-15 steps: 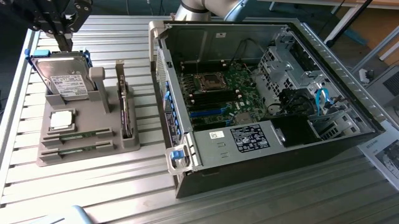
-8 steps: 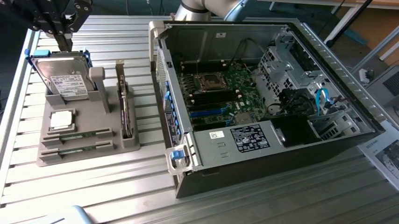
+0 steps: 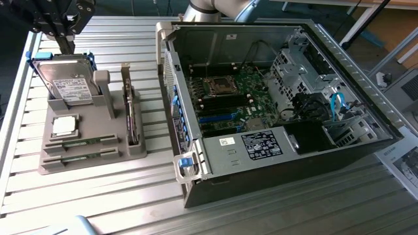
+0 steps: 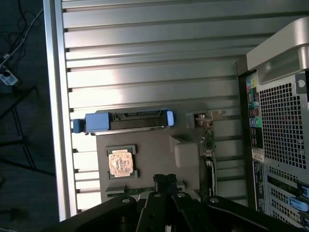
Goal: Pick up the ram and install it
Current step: 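Reach for the ram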
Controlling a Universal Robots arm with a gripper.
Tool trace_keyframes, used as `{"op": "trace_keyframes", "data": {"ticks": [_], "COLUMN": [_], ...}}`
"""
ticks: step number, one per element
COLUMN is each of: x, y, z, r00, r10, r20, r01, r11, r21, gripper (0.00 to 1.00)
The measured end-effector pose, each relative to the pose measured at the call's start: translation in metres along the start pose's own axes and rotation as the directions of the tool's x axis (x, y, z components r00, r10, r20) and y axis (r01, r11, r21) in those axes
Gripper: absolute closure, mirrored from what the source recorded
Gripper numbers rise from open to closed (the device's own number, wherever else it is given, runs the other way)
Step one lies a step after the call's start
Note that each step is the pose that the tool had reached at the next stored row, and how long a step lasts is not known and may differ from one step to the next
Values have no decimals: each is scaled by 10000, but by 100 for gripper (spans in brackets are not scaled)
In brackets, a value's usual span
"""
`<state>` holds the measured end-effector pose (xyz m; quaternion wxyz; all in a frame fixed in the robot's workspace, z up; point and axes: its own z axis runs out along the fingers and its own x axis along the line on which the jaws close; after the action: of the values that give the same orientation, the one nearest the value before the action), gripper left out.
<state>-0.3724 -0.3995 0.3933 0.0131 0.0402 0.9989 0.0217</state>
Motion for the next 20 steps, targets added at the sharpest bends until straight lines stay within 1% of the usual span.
{"op": "trace_keyframes", "data": {"ticks": [8, 12, 17, 18, 20], "x": [81, 127, 147, 156, 163], "y": [-85, -205, -315, -360, -401], "z": [-6, -12, -18, -20, -22], "r00": [10000, 10000, 10000, 10000, 10000], "r10": [0, 1, 1, 1, 1], "r20": [0, 0, -1, -1, 0], "r01": [0, -1, -1, -1, -1], "r11": [10000, 10000, 10000, 10000, 10000], "r21": [0, 0, 0, 0, 0], "gripper": [89, 89, 89, 89, 89]}}
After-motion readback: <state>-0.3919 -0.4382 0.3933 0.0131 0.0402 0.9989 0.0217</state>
